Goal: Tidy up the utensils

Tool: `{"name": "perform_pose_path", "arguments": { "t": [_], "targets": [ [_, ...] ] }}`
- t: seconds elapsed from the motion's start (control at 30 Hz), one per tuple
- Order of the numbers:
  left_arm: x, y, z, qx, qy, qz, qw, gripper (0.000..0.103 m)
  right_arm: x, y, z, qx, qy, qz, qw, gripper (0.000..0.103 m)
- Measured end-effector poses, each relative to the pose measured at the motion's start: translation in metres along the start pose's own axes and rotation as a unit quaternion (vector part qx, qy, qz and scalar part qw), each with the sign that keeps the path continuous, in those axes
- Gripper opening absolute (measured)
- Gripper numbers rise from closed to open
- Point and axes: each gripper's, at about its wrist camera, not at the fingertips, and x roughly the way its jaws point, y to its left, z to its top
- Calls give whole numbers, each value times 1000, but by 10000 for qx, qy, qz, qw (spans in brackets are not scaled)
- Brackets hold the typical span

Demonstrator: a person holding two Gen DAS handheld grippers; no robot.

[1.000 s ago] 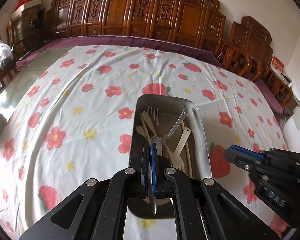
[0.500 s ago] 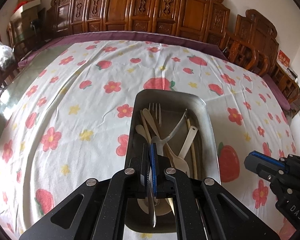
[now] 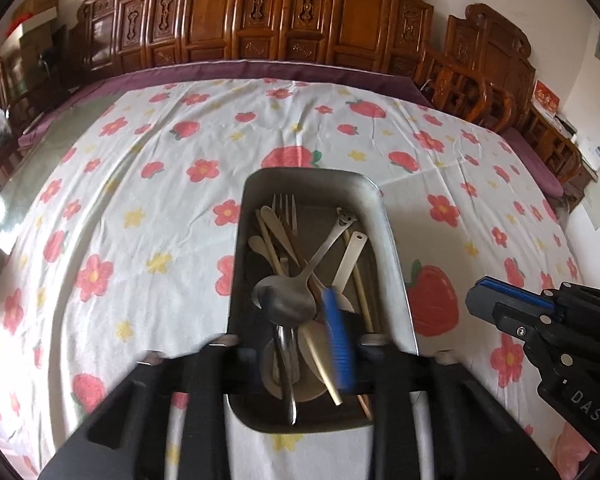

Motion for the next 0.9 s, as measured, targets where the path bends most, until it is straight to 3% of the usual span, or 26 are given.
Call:
{"name": "perform_pose_path", "arguments": {
  "t": [0.33, 0.47, 0.53, 0.67, 0.73, 0.9],
  "targets": [
    [-38, 14, -7, 88, -243, 164, 9995, 85, -33, 7, -15, 39, -333, -121, 9994, 9],
    [-58, 17, -15, 151, -346, 143, 9992, 94, -56, 11, -27, 46, -543, -197, 9983, 11],
    [-68, 16, -19, 202, -440, 120, 9988, 95, -69, 13, -34, 64, -675, -251, 9974, 27],
    [-93, 12, -29, 285, -626, 103, 9976, 95, -97, 15, -50, 130, -941, -478, 9943, 49],
    [-106, 9, -33, 311, -733, 97, 9968, 95, -110, 15, -56, 175, -1084, -609, 9921, 71],
    [-144, -4, -42, 447, -1101, 187, 9927, 95, -153, 20, -74, 252, -1536, -925, 9835, 94]
  ]
}}
